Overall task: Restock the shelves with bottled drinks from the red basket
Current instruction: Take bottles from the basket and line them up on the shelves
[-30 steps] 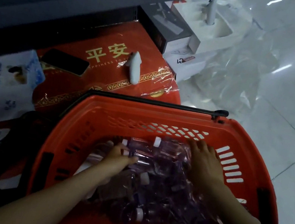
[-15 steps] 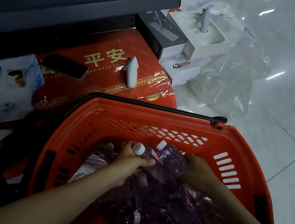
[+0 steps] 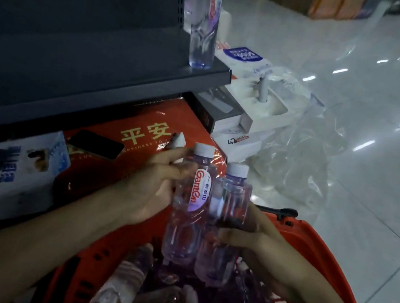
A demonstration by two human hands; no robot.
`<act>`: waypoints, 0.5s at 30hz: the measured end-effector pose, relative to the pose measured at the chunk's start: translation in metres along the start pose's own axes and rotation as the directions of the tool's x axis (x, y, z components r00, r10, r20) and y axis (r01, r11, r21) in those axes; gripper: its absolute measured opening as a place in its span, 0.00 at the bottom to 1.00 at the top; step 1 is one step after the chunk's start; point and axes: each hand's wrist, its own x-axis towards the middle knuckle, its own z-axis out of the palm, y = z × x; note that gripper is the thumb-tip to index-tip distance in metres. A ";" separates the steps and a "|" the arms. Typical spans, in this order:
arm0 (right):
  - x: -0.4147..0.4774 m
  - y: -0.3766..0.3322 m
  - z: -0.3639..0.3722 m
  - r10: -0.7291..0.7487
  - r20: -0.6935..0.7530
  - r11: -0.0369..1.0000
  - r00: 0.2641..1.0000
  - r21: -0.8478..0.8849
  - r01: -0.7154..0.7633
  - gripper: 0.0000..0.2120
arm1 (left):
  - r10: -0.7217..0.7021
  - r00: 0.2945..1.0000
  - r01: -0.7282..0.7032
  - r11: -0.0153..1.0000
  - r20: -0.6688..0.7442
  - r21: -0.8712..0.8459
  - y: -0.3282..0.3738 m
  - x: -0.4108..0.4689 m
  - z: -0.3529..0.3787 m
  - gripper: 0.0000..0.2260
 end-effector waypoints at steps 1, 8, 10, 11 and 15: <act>0.004 -0.012 0.006 -0.050 -0.007 0.999 0.999 -0.020 0.050 0.28 | 0.044 0.999 -0.044 0.999 0.025 0.020 0.015 0.002 -0.001 0.16; 0.063 -0.085 0.048 -0.379 -0.275 0.920 0.883 -0.217 0.327 0.29 | 0.415 0.908 -0.416 0.909 0.051 0.023 0.107 0.024 -0.009 0.18; 0.087 -0.106 0.058 -0.448 -0.314 0.882 0.837 -0.309 0.357 0.31 | 0.500 0.865 -0.501 0.865 0.035 0.017 0.129 0.028 -0.017 0.17; 0.099 -0.115 0.064 -0.479 -0.311 0.863 0.821 -0.337 0.376 0.32 | 0.542 0.840 -0.542 0.840 0.022 0.019 0.138 0.029 -0.024 0.17; 0.147 -0.146 0.094 -0.582 -0.253 0.785 0.773 -0.424 0.452 0.31 | 0.678 0.730 -0.673 0.735 -0.088 0.085 0.169 0.022 -0.055 0.16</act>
